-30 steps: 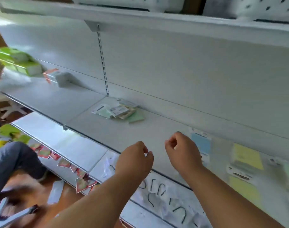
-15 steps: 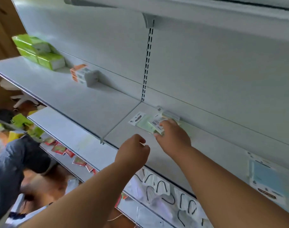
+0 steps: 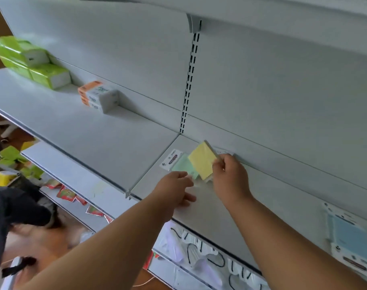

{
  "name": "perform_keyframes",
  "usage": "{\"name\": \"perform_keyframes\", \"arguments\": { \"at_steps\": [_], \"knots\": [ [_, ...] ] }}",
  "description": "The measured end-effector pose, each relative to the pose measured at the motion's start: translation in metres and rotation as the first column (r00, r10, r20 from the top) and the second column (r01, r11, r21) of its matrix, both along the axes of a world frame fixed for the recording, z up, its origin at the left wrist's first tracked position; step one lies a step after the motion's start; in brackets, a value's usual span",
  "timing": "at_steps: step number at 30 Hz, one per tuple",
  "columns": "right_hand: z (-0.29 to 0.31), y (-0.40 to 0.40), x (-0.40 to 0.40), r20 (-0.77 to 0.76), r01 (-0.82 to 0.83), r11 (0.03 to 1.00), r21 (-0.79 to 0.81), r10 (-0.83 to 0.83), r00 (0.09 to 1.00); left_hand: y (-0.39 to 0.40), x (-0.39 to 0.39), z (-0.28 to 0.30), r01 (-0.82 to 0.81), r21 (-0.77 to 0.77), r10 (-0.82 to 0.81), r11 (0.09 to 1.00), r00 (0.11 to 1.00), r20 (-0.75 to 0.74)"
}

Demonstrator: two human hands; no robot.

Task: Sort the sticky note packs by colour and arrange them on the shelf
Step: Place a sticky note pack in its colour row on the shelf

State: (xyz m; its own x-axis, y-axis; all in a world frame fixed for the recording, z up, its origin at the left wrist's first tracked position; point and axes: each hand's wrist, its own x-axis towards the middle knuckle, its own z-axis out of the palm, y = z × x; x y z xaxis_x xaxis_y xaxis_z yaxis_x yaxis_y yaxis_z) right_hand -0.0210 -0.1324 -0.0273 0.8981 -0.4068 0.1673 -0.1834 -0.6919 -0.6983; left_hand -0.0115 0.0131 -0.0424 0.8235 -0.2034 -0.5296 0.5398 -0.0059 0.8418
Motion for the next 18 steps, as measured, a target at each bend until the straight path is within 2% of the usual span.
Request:
{"name": "perform_keyframes", "arguments": {
  "at_steps": [2,3,5,6,7,8,9,11,12,13,15,17,18],
  "knots": [
    [-0.002,0.007,-0.001,-0.047,0.054,0.965,0.258,-0.043,0.998,0.006,0.007,0.001,0.017,-0.046,-0.018,0.999,1.000,-0.010],
    [-0.003,0.013,-0.003,-0.077,0.093,0.911,0.402,-0.067,0.995,0.009,0.010,0.000,0.028,-0.066,-0.029,0.997,0.999,-0.019],
    [-0.005,0.026,-0.006,-0.112,0.158,0.735,0.660,-0.112,0.987,0.017,0.015,-0.001,0.055,-0.120,-0.061,0.991,0.997,-0.045],
    [-0.005,0.032,-0.007,-0.121,0.176,0.656,0.734,-0.128,0.984,0.021,0.017,-0.002,0.060,-0.141,-0.068,0.988,0.996,-0.054],
    [-0.005,0.039,-0.008,-0.134,0.189,0.623,0.759,-0.135,0.982,0.026,0.020,-0.004,0.059,-0.141,-0.067,0.988,0.996,-0.053],
    [-0.008,0.043,-0.009,-0.156,0.203,0.653,0.730,-0.131,0.979,0.031,0.023,-0.007,0.054,-0.105,-0.058,0.993,0.998,-0.039],
    [-0.009,0.047,-0.009,-0.188,0.210,0.722,0.659,-0.113,0.976,0.036,0.027,-0.011,0.054,-0.021,-0.054,0.998,0.999,-0.003],
    [-0.015,0.052,-0.010,-0.270,0.192,0.862,0.469,-0.067,0.960,0.047,0.038,-0.017,0.083,0.244,-0.118,0.966,0.984,0.132],
    [-0.017,0.055,-0.009,-0.314,0.174,0.912,0.372,-0.053,0.948,0.053,0.043,-0.018,0.108,0.389,-0.201,0.915,0.958,0.207],
    [-0.019,0.057,-0.009,-0.356,0.157,0.953,0.258,-0.057,0.933,0.059,0.048,-0.015,0.142,0.518,-0.311,0.844,0.915,0.256],
    [-0.021,0.061,-0.004,-0.390,0.172,0.985,0.009,-0.155,0.908,0.070,0.056,-0.006,0.217,0.735,-0.544,0.643,0.804,0.239],
    [-0.022,0.063,0.005,-0.367,0.248,0.965,-0.079,-0.260,0.893,0.076,0.061,0.000,0.210,0.875,-0.683,0.437,0.710,0.171],
    [-0.021,0.064,0.010,-0.367,0.285,0.956,-0.073,-0.291,0.883,0.078,0.062,0.001,0.182,0.907,-0.705,0.380,0.691,0.157]
  ]
}}
